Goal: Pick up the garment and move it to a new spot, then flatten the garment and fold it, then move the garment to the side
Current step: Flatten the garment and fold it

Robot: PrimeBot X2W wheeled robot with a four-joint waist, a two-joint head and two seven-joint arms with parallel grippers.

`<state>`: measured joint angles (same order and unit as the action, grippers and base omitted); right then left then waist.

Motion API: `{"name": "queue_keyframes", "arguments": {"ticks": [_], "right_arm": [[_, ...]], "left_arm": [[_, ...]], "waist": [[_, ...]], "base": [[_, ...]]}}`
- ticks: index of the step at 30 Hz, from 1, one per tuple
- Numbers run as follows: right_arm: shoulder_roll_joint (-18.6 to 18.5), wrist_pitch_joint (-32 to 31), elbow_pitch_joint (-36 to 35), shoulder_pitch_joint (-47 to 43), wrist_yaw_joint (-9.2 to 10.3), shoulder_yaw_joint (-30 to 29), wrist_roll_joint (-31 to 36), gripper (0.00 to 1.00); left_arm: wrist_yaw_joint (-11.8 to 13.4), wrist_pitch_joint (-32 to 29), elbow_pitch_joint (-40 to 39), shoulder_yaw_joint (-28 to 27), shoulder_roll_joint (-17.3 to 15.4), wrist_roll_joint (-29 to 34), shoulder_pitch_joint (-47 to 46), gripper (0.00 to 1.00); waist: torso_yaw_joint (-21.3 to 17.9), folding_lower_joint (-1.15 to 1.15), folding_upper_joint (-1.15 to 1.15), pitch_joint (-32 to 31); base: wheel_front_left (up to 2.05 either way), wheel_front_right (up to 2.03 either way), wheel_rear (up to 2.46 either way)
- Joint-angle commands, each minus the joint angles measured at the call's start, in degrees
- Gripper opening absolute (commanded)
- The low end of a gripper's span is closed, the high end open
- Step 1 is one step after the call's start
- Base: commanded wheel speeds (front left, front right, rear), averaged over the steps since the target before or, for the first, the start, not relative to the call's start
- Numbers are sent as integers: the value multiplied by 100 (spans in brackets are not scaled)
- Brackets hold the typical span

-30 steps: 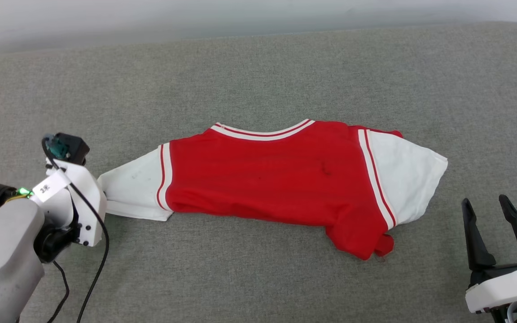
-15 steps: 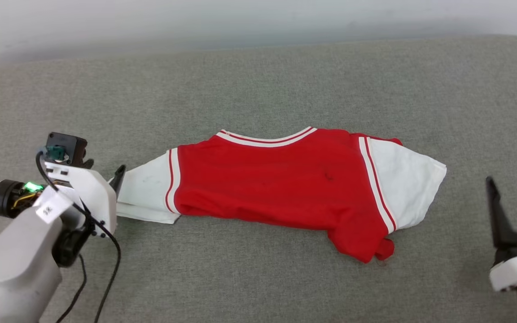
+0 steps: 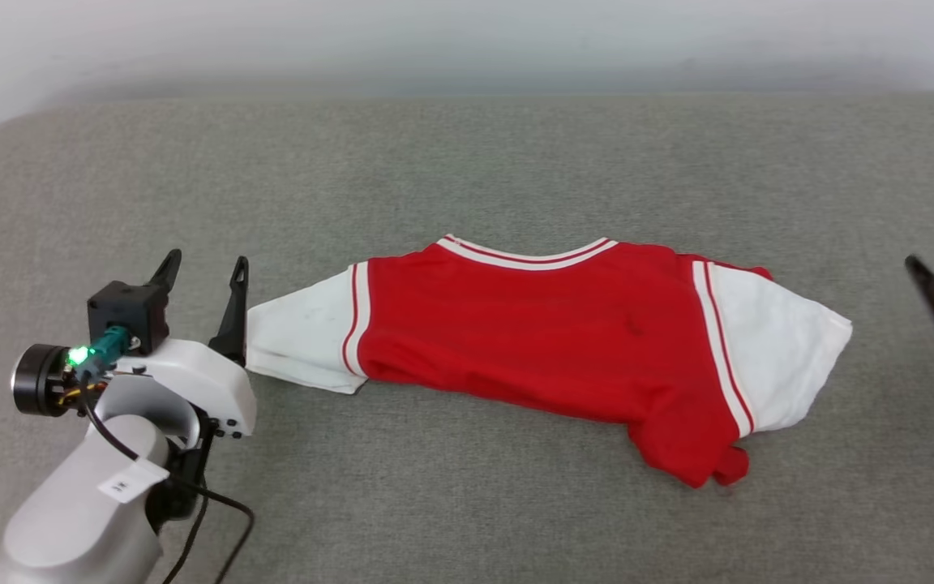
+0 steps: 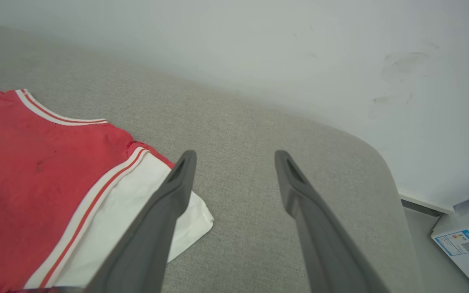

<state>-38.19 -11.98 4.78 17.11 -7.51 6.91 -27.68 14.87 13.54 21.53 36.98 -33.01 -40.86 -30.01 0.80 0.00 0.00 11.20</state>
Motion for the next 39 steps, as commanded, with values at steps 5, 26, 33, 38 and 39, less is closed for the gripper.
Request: {"name": "queue_keyframes", "arguments": {"ticks": [5, 26, 33, 38, 39], "right_arm": [[-636, -1288, 148, 380, 5, 773, -866, 100], [-686, -2557, 2099, 1154, -6, 2781, -1554, 100], [-819, -1692, 2047, 1383, 3, 2867, -1688, 0], [-1101, -821, 1780, 1418, 6, 2556, -1811, 0], [-1157, -727, 1743, 1358, 6, 2509, -1830, 0]], "left_arm": [[454, 162, -497, -290, 203, 337, 293, 100], [268, 167, -1752, -1863, 1525, 2170, 1449, 100], [-62, 167, -1525, -2236, 1621, 2363, 1451, 100], [-410, 166, -1348, -2444, 1475, 2410, 1368, 100], [-482, 166, -1303, -2445, 1435, 2424, 1324, 100]], "waist": [[249, 0, 0, 187], [825, 0, 0, 995], [651, 0, 0, 806], [451, 0, 0, 478], [417, 0, 0, 426]], "base": [[0, 0, 0], [0, 0, 0], [0, 0, 0], [0, 0, 0], [0, 0, 0]]}}
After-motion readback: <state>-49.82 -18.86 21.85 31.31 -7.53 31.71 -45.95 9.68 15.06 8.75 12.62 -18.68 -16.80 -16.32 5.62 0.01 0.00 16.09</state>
